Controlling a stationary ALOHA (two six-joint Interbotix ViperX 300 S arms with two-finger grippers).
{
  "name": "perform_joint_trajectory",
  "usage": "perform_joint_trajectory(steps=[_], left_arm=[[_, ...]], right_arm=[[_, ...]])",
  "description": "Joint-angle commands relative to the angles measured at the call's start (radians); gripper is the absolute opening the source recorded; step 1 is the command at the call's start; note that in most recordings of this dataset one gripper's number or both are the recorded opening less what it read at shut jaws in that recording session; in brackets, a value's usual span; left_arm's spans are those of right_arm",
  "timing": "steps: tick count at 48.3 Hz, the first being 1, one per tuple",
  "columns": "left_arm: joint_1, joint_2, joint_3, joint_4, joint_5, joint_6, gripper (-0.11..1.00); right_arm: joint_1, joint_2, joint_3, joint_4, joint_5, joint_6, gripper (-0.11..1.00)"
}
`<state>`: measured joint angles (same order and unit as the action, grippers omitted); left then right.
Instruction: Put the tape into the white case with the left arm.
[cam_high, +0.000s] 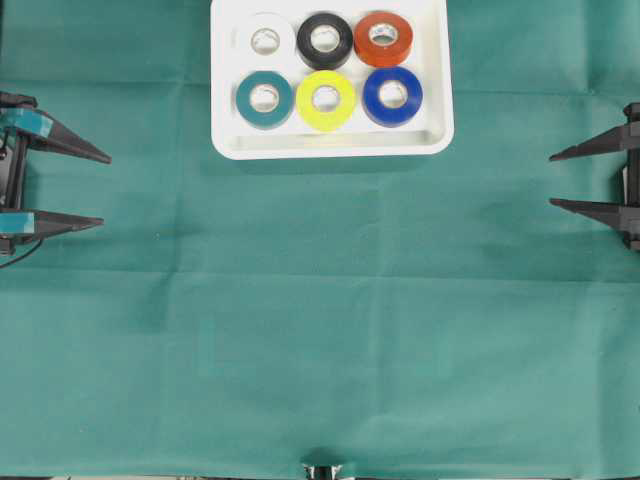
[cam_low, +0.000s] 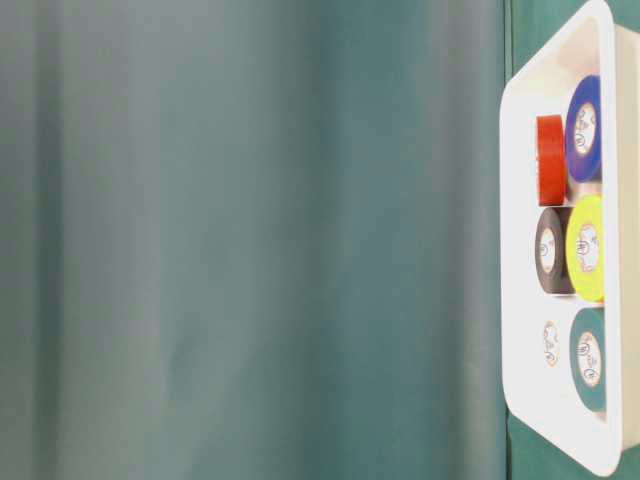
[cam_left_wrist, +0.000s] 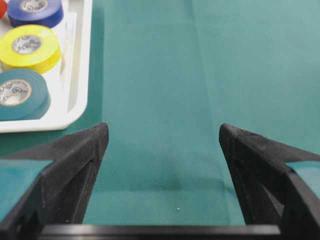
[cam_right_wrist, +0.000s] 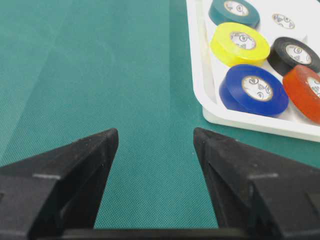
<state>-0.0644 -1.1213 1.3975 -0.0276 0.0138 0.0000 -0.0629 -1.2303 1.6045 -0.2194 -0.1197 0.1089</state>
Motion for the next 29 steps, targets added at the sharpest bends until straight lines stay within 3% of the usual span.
perform_joint_trajectory(steps=[1, 29], left_arm=[[0.005, 0.006, -0.012, 0.002, -0.005, 0.002, 0.93], [0.005, 0.006, -0.006, 0.002, -0.005, 0.002, 0.93]], right_arm=[[-0.002, 0.005, -0.011, 0.000, -0.006, 0.002, 0.99], [0.000, 0.006, -0.011, 0.000, -0.008, 0.002, 0.99]])
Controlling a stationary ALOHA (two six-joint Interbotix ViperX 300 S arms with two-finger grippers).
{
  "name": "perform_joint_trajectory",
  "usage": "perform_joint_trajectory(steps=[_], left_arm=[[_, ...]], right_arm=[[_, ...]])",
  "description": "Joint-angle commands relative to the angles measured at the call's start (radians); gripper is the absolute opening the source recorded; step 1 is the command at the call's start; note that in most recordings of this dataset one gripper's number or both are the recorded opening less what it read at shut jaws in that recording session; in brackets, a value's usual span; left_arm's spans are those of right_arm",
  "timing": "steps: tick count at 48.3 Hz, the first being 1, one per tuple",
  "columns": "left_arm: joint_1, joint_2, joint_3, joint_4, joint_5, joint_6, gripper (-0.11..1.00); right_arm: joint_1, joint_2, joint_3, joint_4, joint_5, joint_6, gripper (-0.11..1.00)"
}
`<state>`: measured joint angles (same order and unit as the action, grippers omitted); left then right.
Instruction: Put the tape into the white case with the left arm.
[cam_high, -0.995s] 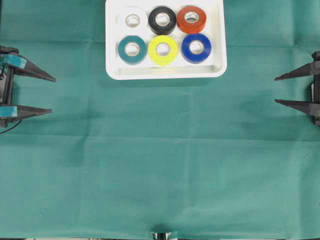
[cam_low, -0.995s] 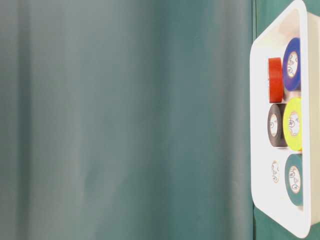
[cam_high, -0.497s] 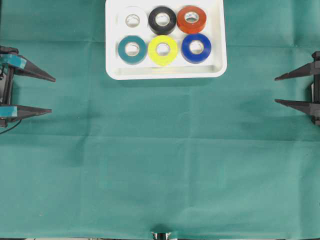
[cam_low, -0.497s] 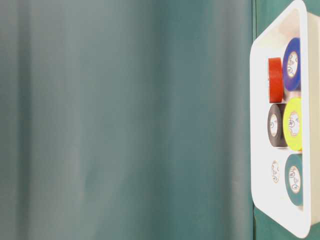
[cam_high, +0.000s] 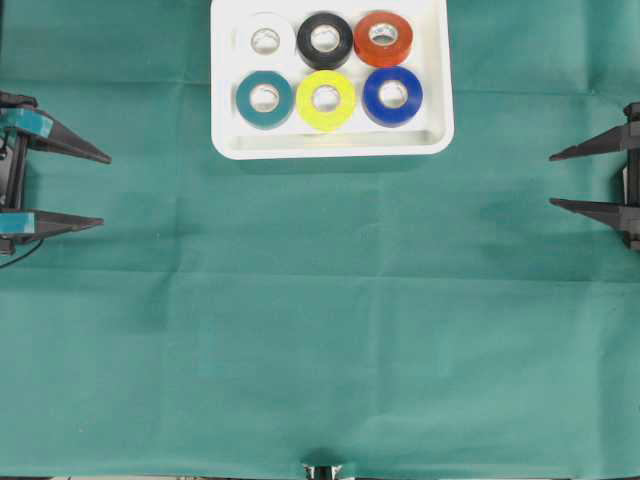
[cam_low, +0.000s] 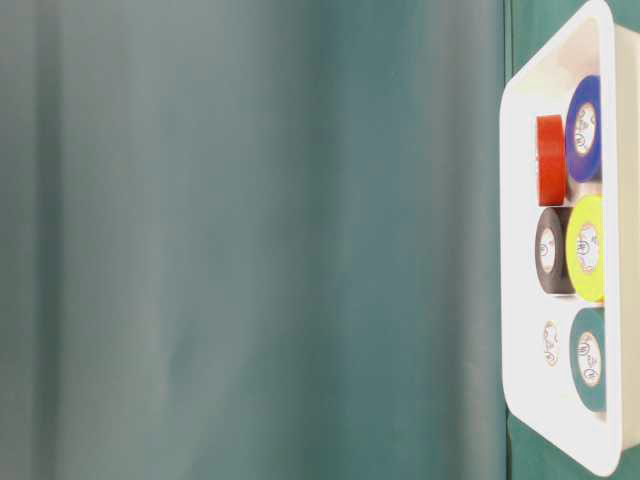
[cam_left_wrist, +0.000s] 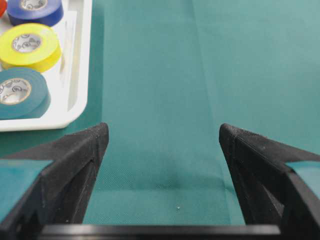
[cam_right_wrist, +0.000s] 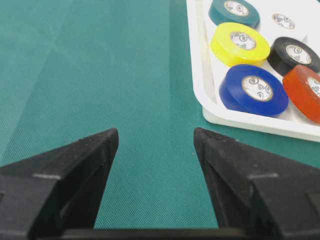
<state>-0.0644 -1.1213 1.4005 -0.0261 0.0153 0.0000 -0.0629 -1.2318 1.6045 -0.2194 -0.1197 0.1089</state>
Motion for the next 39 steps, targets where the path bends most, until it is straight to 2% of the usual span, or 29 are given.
perform_joint_trajectory(steps=[1, 39], left_arm=[[0.005, 0.006, -0.008, 0.000, -0.006, 0.002, 0.93], [0.023, -0.018, 0.038, 0.005, -0.006, 0.009, 0.93]], right_arm=[[0.000, 0.006, -0.011, 0.000, -0.006, 0.002, 0.99], [-0.002, 0.006, -0.011, 0.000, -0.006, 0.002, 0.99]])
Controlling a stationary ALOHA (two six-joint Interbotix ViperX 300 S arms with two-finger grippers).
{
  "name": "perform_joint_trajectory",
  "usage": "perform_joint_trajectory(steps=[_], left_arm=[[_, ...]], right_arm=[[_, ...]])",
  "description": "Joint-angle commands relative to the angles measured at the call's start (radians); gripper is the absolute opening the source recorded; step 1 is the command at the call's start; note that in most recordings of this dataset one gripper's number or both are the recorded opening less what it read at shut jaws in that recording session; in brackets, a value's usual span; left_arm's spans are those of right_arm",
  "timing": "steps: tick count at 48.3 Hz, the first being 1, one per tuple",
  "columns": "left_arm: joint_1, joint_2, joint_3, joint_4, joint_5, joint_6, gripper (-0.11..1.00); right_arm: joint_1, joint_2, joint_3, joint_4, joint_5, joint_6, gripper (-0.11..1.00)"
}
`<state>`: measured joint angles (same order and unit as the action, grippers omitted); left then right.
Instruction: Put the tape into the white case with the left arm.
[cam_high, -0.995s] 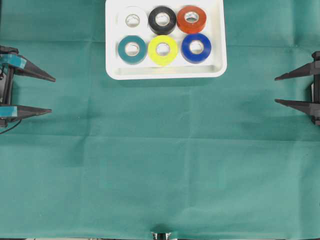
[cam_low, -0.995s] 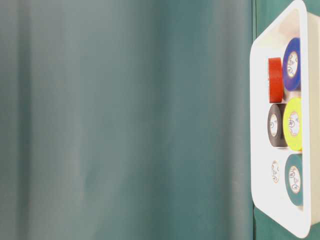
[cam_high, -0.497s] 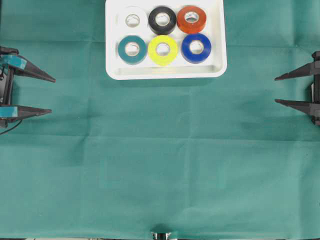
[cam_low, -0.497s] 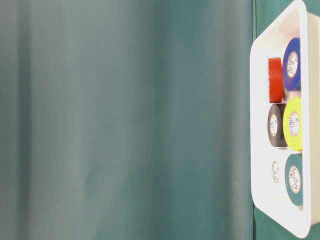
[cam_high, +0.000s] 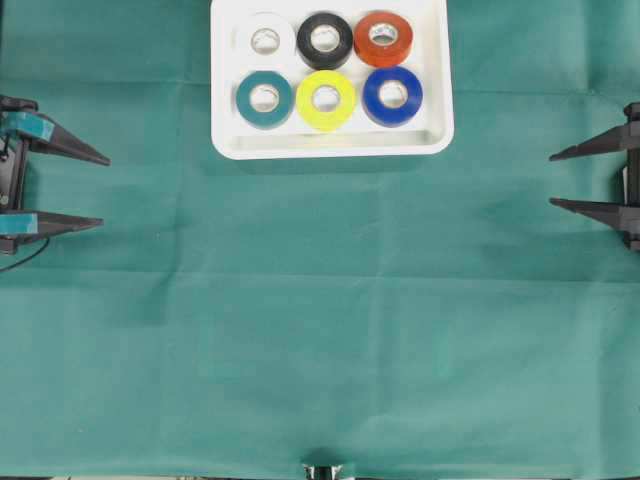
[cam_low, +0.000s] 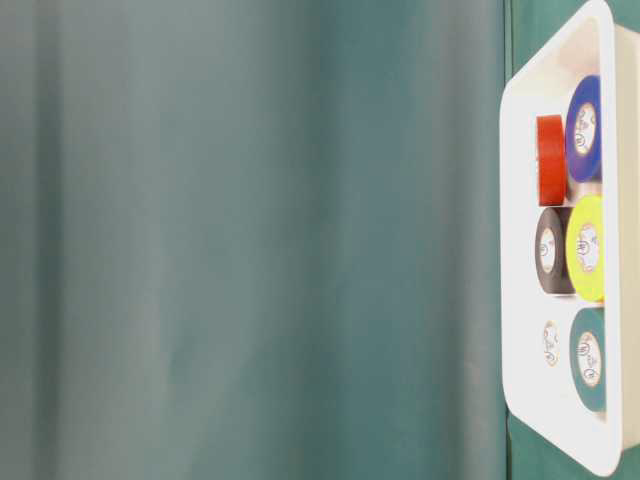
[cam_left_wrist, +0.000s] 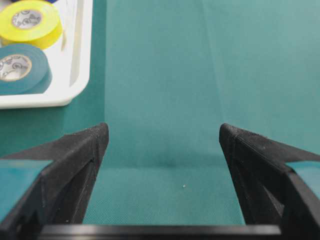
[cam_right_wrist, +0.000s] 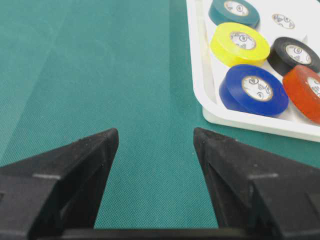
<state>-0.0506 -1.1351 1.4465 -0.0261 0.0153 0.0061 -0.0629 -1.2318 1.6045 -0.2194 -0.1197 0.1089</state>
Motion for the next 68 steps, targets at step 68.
perform_joint_trajectory(steps=[68], left_arm=[[0.018, -0.069, 0.032, 0.005, -0.041, 0.075, 0.93]], right_arm=[[0.000, 0.006, -0.011, 0.000, -0.006, 0.002, 0.99]])
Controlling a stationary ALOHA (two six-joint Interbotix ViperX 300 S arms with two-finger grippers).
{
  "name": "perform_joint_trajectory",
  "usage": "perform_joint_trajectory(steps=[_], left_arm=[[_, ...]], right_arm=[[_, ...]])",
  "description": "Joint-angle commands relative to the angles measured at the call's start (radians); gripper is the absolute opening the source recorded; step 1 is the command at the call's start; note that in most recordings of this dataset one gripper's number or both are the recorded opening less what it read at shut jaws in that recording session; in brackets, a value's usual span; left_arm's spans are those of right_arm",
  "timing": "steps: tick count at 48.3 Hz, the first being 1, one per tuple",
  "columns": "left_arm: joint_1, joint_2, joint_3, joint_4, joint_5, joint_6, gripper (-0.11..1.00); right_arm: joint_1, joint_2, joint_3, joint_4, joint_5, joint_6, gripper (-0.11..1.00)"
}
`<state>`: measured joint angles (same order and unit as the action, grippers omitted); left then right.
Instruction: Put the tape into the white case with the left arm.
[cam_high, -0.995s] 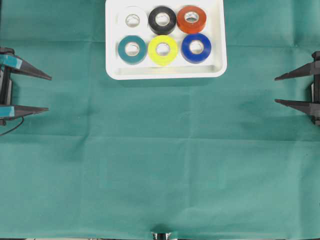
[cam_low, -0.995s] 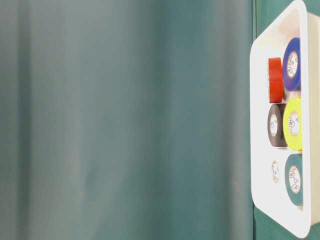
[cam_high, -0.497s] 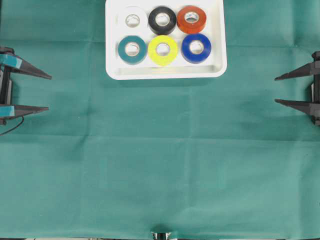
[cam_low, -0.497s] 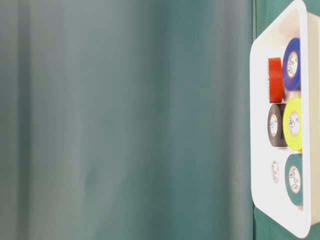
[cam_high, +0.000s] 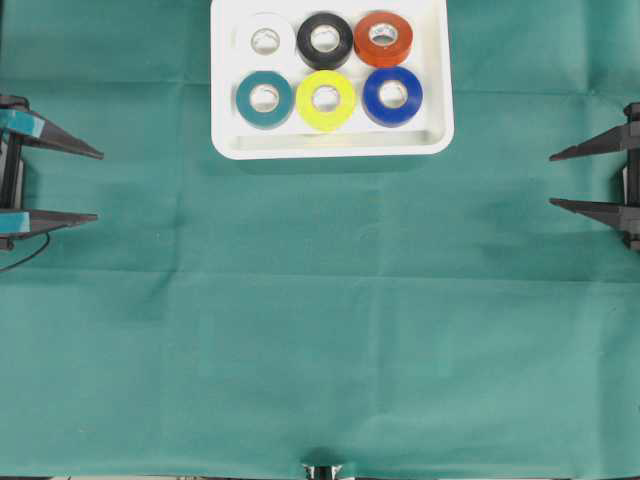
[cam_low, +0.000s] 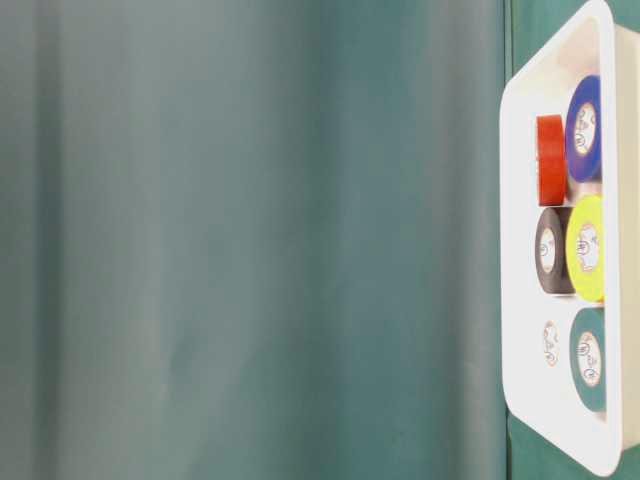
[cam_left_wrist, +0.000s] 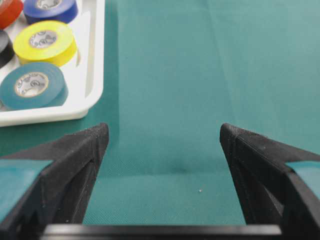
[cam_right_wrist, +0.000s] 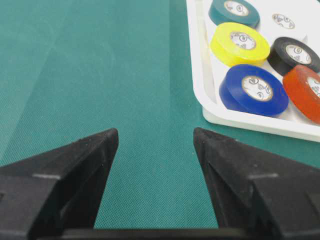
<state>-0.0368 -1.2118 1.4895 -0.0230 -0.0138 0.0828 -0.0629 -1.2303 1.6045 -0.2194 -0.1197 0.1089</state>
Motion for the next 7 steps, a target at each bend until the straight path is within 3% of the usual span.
perform_joint_trajectory(steps=[1, 7], left_arm=[[0.003, 0.008, -0.011, 0.002, -0.012, -0.002, 0.93], [0.005, 0.008, -0.011, 0.002, -0.012, -0.002, 0.93]], right_arm=[[0.000, 0.005, -0.011, 0.000, -0.006, 0.002, 0.99], [-0.002, 0.005, -0.011, 0.000, -0.008, 0.002, 0.99]])
